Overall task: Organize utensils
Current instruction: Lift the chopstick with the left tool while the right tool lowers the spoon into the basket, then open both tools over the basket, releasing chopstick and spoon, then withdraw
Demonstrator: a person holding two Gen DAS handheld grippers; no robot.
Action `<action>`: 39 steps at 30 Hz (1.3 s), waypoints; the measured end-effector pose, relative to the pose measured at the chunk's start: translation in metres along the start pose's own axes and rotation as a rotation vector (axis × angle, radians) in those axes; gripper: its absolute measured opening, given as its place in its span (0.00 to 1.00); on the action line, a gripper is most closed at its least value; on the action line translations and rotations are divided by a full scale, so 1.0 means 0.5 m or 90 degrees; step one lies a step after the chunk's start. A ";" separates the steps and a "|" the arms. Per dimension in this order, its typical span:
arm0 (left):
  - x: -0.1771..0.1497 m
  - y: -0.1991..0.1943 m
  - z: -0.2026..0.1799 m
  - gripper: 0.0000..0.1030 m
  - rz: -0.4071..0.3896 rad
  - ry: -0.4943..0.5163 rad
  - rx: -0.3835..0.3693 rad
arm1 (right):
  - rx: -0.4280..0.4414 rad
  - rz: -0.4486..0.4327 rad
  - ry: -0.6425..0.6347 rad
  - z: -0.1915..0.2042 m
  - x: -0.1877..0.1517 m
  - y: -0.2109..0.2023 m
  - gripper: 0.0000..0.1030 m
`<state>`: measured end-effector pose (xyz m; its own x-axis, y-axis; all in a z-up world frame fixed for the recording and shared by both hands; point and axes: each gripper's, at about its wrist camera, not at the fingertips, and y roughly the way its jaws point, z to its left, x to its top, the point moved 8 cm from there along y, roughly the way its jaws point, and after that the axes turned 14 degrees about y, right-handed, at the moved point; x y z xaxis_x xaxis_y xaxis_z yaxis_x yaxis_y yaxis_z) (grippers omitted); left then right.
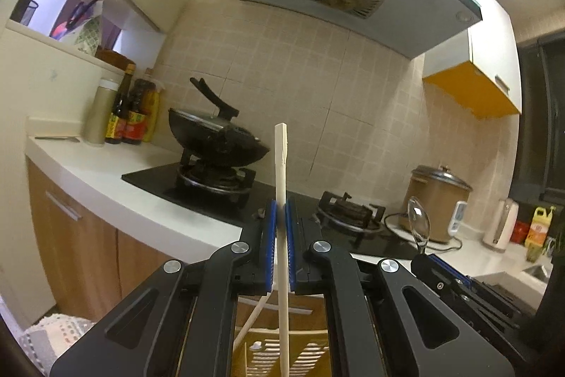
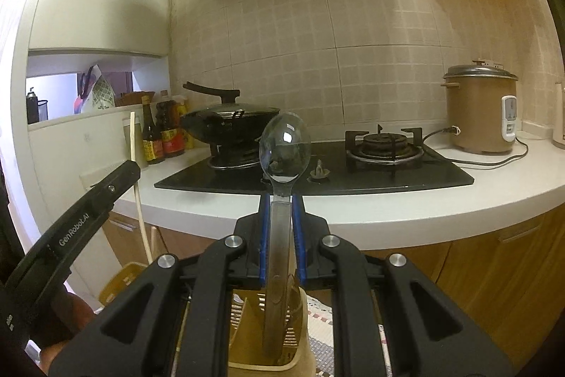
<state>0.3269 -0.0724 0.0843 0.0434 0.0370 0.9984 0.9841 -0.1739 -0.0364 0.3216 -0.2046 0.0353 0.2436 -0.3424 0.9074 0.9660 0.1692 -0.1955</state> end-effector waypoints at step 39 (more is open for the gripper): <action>-0.050 -0.253 0.080 0.39 0.226 0.045 -0.091 | 0.028 0.231 0.045 -0.031 -0.130 -0.241 0.14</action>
<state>0.2082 -0.0119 0.0623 0.3594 -0.1173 0.9258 0.8763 -0.2986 -0.3780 0.1906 -0.2169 -0.0057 0.5761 -0.3159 0.7538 0.8117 0.3296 -0.4822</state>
